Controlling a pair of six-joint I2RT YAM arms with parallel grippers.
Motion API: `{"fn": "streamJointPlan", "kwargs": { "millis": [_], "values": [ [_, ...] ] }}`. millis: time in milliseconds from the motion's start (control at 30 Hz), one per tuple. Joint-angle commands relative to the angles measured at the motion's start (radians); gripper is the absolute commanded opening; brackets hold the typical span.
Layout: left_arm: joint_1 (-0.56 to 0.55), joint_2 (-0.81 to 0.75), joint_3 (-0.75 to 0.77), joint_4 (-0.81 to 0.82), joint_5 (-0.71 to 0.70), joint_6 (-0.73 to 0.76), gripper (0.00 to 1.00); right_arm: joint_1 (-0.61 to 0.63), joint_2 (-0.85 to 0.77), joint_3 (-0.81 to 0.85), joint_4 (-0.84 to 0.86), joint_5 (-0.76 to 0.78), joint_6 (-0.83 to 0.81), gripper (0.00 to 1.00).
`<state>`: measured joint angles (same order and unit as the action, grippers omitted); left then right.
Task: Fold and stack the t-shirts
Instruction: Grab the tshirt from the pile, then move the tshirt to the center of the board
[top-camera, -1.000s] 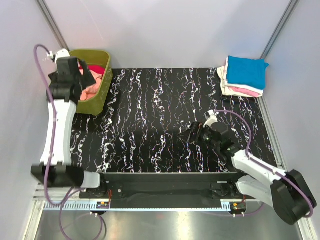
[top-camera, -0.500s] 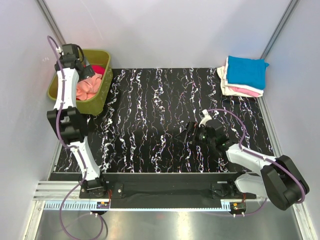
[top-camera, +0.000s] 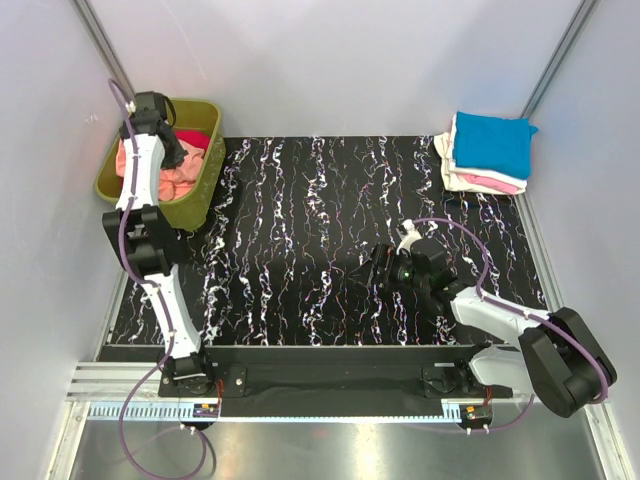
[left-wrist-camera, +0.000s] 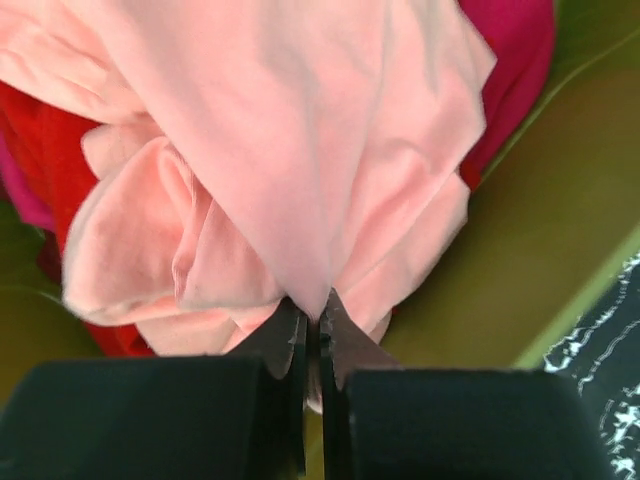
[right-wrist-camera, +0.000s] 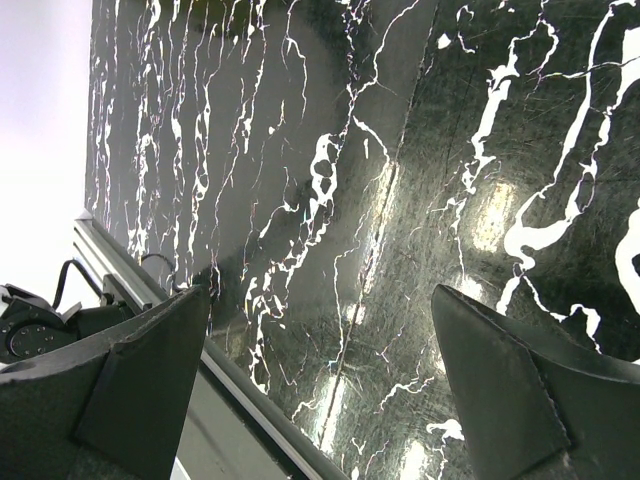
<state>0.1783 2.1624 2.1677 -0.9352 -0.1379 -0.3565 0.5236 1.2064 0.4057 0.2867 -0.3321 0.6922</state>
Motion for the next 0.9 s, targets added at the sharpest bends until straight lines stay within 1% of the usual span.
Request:
{"fn": "streamJointPlan", "kwargs": {
  "millis": [0, 33, 67, 100, 133, 167, 200, 233, 267, 300, 333, 367, 400, 433, 467, 500, 533, 567, 600, 633, 667, 733, 767, 833, 867],
  "values": [
    [-0.039, -0.116, 0.153, 0.003, -0.005, -0.013, 0.0, 0.003, 0.001, 0.042, 0.042, -0.007, -0.019, 1.0],
    [-0.054, -0.142, 0.188, 0.001, -0.005, -0.013, 0.0, 0.001, -0.001, 0.042, 0.042, -0.007, -0.019, 1.0],
    [-0.094, -0.165, 0.231, -0.002, 0.0, -0.01, 0.0, 0.001, -0.004, 0.041, 0.042, -0.007, -0.016, 1.0],
    [-0.12, -0.217, 0.312, 0.01, 0.006, -0.004, 0.0, 0.001, -0.013, 0.035, 0.034, 0.002, -0.014, 1.0],
    [-0.15, -0.251, 0.334, 0.03, 0.004, 0.007, 0.0, 0.001, -0.062, 0.024, 0.029, 0.045, -0.007, 0.98],
    [-0.224, -0.292, 0.314, 0.059, -0.003, 0.025, 0.0, 0.001, -0.109, -0.011, 0.028, 0.085, 0.004, 0.97],
    [-0.262, -0.393, 0.276, 0.14, -0.015, 0.033, 0.0, 0.001, -0.167, -0.025, -0.016, 0.137, 0.012, 0.98],
    [-0.336, -0.447, 0.224, 0.192, -0.012, 0.037, 0.01, 0.003, -0.306, -0.033, -0.052, 0.219, 0.013, 0.99],
    [-0.37, -0.499, 0.125, 0.243, -0.006, 0.036, 0.03, 0.001, -0.383, -0.022, -0.098, 0.27, 0.01, 1.0],
    [-0.403, -0.577, 0.092, 0.306, 0.007, 0.034, 0.04, 0.003, -0.462, 0.001, -0.23, 0.324, 0.006, 1.0],
    [-0.475, -0.598, 0.074, 0.315, -0.002, 0.027, 0.05, 0.001, -0.596, 0.028, -0.291, 0.441, -0.006, 1.0],
    [-0.508, -0.607, 0.072, 0.3, -0.005, 0.028, 0.05, 0.001, -0.651, 0.092, -0.417, 0.494, -0.022, 1.0],
    [-0.535, -0.598, 0.084, 0.279, 0.018, 0.025, 0.06, 0.001, -0.727, 0.131, -0.473, 0.549, -0.055, 1.0],
    [-0.584, -0.584, 0.093, 0.259, 0.027, 0.016, 0.08, 0.001, -0.748, 0.172, -0.522, 0.652, -0.072, 1.0],
    [-0.606, -0.554, 0.093, 0.228, 0.055, 0.007, 0.09, 0.001, -0.758, 0.259, -0.619, 0.698, -0.089, 1.0],
    [-0.629, -0.535, 0.092, 0.211, 0.063, 0.007, 0.11, 0.001, -0.746, 0.303, -0.665, 0.737, -0.115, 1.0],
    [-0.675, -0.514, 0.092, 0.191, 0.073, 0.014, 0.3, 0.003, -0.731, 0.387, -0.707, 0.79, -0.126, 1.0],
    [-0.695, -0.466, 0.104, 0.138, 0.087, 0.019, 0.53, 0.001, -0.708, 0.425, -0.795, 0.807, -0.134, 1.0],
    [-0.714, -0.448, 0.106, 0.113, 0.102, 0.017, 0.73, 0.001, -0.658, 0.467, -0.848, 0.82, -0.128, 1.0],
    [-0.743, -0.431, 0.097, 0.096, 0.112, 0.013, 0.98, 0.001, -0.633, 0.505, -0.901, 0.85, -0.109, 1.0],
    [-0.75, -0.408, 0.069, 0.064, 0.119, 0.007, 0.99, 0.001, -0.61, 0.568, -1.001, 0.86, -0.088, 1.0],
    [-0.77, -0.403, 0.011, 0.049, 0.121, -0.022, 0.99, 0.001, -0.567, 0.613, -1.07, 0.843, -0.039, 1.0],
    [-0.772, -0.418, -0.067, 0.046, 0.12, -0.032, 0.99, 0.001, -0.562, 0.614, -1.105, 0.828, -0.02, 1.0],
    [-0.772, -0.449, -0.162, 0.053, 0.097, -0.058, 0.99, 0.001, -0.562, 0.599, -1.123, 0.764, 0.004, 1.0],
    [-0.772, -0.494, -0.266, 0.068, 0.071, -0.084, 0.99, 0.001, -0.564, 0.581, -1.136, 0.745, 0.012, 1.0]
  ]
}}
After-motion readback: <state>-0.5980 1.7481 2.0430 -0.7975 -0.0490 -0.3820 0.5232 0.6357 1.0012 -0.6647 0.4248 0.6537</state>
